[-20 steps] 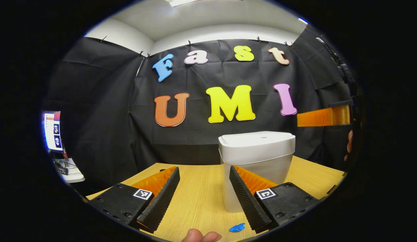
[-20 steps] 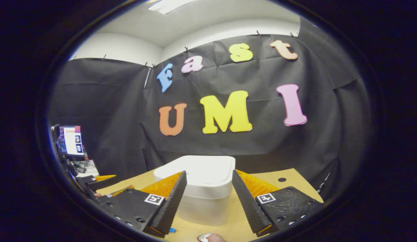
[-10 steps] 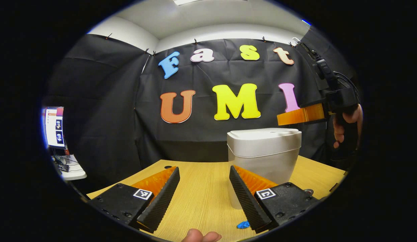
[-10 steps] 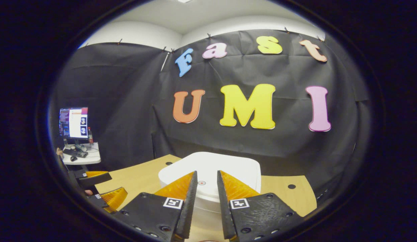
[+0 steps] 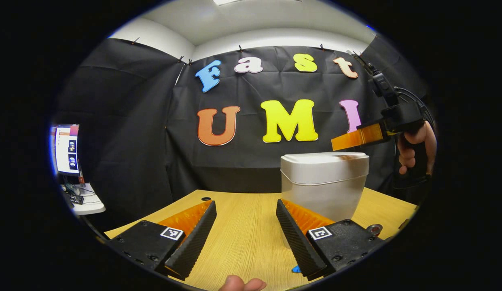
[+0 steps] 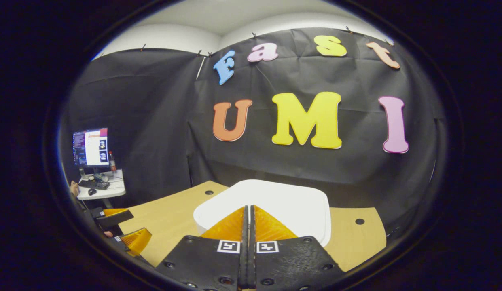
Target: Press the lid of the desktop garbage bin to open it, pick up the crumpled paper on the desktop and throw it into the bin, then pick up the pop can on the desktop and drop it into the bin, and finally close the garbage bin lid.
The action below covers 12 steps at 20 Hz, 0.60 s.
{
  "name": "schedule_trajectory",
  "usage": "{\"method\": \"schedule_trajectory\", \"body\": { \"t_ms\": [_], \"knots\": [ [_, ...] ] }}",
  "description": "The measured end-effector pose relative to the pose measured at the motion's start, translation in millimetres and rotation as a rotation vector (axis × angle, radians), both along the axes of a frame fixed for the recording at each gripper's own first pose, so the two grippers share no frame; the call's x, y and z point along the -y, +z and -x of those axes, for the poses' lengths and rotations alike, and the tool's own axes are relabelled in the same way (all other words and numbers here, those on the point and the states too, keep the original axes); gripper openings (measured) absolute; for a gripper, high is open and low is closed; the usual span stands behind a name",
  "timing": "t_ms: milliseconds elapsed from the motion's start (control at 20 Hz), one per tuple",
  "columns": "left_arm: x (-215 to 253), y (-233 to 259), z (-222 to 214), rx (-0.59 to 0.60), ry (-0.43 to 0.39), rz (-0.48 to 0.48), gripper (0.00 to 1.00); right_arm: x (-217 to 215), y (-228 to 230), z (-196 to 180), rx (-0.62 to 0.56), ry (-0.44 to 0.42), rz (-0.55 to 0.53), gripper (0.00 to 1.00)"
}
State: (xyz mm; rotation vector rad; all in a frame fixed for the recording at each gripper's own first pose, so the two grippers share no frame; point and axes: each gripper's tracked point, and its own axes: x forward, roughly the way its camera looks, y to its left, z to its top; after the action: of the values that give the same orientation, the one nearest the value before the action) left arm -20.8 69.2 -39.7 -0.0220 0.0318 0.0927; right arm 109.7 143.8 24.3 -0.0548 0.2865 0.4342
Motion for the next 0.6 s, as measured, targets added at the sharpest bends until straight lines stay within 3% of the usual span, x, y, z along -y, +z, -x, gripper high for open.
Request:
{"method": "schedule_trajectory", "body": {
  "t_ms": [150,350,400,500,600],
  "knots": [
    [0,2,0,0.004,0.001,-0.005,0.96,-9,-16,6,-0.074,0.059,0.014,0.0],
    [6,0,-2,-0.004,-0.011,0.001,0.96,-3,-10,9,-0.148,0.076,-0.023,0.02],
    [7,1,-2,-0.004,-0.014,-0.002,0.96,-6,-22,7,-0.138,0.076,-0.028,0.03],
    [11,4,-1,0.002,-0.02,-0.011,0.96,-4,-16,5,-0.097,0.075,0.024,0.01],
    [13,6,1,0.006,-0.019,-0.026,0.96,-3,0,5,-0.043,0.045,0.008,0.01]
  ]
}}
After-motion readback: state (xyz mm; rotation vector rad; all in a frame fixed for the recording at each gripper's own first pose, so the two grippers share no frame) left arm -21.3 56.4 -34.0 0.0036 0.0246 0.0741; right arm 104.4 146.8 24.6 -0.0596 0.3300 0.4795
